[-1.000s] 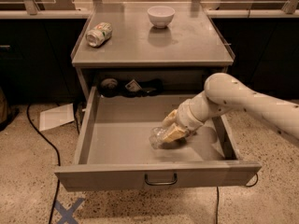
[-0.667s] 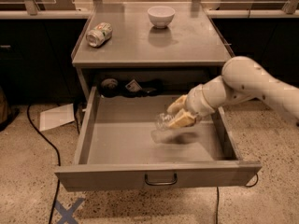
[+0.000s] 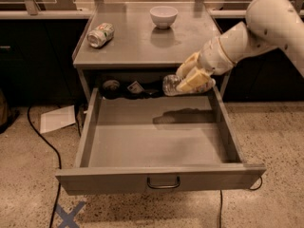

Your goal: Pick water bottle from top drawer and place on counter

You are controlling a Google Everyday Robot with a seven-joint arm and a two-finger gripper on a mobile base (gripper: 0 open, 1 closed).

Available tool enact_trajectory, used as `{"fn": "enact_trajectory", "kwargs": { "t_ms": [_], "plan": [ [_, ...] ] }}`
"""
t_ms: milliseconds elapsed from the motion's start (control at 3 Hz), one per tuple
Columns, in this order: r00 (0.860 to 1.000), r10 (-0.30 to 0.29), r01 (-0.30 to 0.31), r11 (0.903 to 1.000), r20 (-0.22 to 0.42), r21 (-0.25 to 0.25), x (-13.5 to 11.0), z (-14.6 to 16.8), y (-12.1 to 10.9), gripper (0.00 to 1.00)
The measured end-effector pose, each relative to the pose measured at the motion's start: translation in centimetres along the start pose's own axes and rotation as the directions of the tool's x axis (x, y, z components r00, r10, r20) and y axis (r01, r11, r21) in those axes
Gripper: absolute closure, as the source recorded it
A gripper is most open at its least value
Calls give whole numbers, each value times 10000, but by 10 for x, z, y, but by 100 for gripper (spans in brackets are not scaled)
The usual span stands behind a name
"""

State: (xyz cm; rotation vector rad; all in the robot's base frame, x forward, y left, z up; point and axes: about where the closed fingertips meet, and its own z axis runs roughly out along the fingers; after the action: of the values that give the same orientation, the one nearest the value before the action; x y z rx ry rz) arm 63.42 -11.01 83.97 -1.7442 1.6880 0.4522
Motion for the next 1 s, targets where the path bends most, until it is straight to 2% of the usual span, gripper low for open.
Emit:
{"fn": "enact_trajectory", "kwargs": {
  "t_ms": [333, 667, 1000],
  "plan": [
    [9967, -751, 733, 9955, -293, -594, -28, -7, -60, 100],
    [9946, -1005, 1006, 9949, -243, 36, -41, -27, -79, 100],
    [9946, -1006, 1008, 9949, -239, 39, -41, -26, -79, 100]
  ]
}}
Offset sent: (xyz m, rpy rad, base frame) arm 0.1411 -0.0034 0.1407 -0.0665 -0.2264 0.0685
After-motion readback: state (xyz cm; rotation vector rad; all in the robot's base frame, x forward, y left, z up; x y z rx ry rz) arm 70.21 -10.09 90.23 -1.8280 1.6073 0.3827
